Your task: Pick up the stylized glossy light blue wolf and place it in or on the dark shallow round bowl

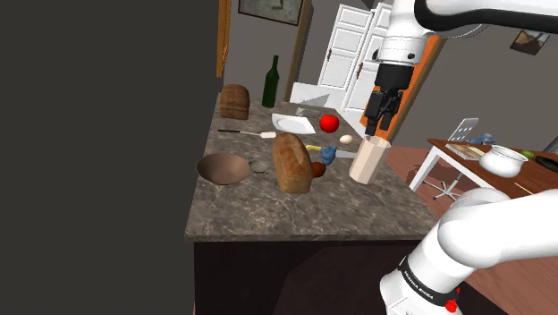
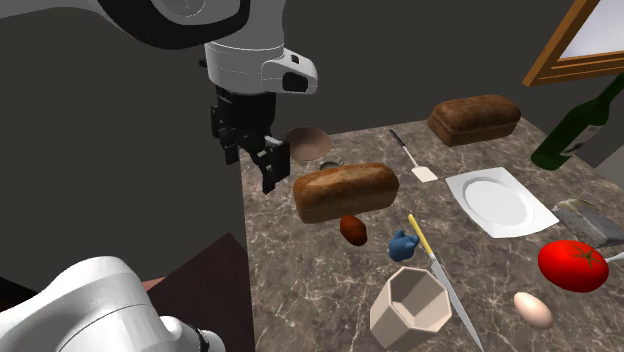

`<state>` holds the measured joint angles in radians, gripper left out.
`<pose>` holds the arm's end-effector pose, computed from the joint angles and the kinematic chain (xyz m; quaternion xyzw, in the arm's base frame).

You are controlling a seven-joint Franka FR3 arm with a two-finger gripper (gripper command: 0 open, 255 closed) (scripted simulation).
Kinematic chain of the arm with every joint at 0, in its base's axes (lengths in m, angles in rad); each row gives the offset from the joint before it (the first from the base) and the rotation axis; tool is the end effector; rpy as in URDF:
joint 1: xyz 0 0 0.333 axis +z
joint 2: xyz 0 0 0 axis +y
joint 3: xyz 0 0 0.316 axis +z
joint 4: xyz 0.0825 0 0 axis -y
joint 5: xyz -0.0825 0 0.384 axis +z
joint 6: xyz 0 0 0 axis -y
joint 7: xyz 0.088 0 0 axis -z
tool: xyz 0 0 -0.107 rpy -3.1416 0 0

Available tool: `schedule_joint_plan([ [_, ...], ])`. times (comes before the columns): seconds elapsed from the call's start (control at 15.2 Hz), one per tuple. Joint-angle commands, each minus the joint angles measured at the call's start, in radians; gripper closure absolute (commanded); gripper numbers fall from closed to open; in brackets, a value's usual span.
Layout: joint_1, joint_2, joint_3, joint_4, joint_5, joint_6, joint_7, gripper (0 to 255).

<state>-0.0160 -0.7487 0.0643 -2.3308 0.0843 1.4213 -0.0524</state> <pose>0.2994 0.0301 0.5785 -0.9956 -0.0427 0.0806 0.0211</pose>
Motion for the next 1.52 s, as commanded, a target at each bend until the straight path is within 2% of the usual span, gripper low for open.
schedule_joint_plan([
  [0.0, 0.000, 0.000, 0.000, 0.000, 0.000, 0.000, 0.000, 0],
  [0.73, -0.079, 0.234, -0.072, -0.069, -0.076, 0.363, -0.039, 0],
  [1.45, -0.146, 0.565, -0.149, 0.016, -0.109, 0.673, -0.069, 0],
])
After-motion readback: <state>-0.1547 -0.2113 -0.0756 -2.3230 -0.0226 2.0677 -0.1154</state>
